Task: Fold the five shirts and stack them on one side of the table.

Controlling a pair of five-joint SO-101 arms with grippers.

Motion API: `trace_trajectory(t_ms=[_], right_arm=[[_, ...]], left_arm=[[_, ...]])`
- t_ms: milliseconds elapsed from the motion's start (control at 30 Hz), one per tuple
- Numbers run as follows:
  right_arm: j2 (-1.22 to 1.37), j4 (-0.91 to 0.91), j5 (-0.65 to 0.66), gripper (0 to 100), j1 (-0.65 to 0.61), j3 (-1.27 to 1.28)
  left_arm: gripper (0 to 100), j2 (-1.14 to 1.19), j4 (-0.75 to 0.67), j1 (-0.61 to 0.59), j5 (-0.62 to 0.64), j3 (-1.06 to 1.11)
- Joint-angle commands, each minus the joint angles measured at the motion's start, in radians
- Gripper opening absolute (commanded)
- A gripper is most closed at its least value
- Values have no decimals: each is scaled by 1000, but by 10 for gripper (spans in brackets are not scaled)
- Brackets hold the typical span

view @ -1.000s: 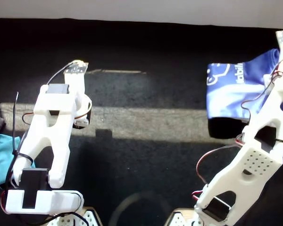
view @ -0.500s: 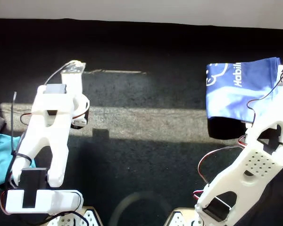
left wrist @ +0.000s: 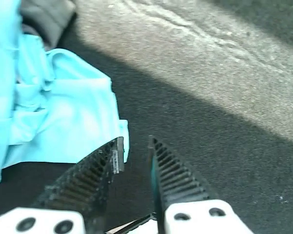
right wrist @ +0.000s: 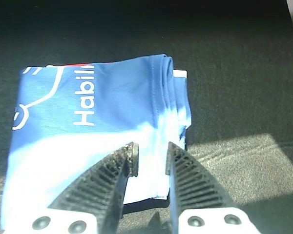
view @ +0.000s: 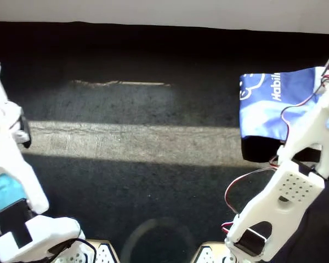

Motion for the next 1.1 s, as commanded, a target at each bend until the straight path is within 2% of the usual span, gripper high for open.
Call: trace_trajectory(t_ms=[0, 100, 200, 400, 500, 700, 833, 967, 1000, 1067], right_arm=[[-21, 19, -6, 231, -35, -45], [-77, 21, -15, 228, -31, -21], [-237, 21, -66, 217, -15, 128], [-722, 18, -77, 217, -101, 713], [-990, 18, -77, 217, -168, 1001], [-1414, 15, -72, 217, -243, 1385], [-1543, 15, -72, 217, -239, 1561], [-1604, 15, -72, 217, -240, 1676], [-1610, 15, -72, 217, -240, 1695], [-1618, 15, -72, 217, -240, 1725]], left_arm=[[204, -35, 6, -165, -100, -59], [203, -33, -21, -271, -193, -41], [203, -33, -95, -369, -265, 1], [205, -33, -325, -499, -457, 119], [206, -33, -439, -519, -540, 245], [206, -33, -723, -515, -603, 470], [206, -33, -861, -498, -643, 595], [194, -36, -941, -503, -661, 641], [163, -44, -947, -504, -661, 641], [28, -51, -942, -498, -657, 624]])
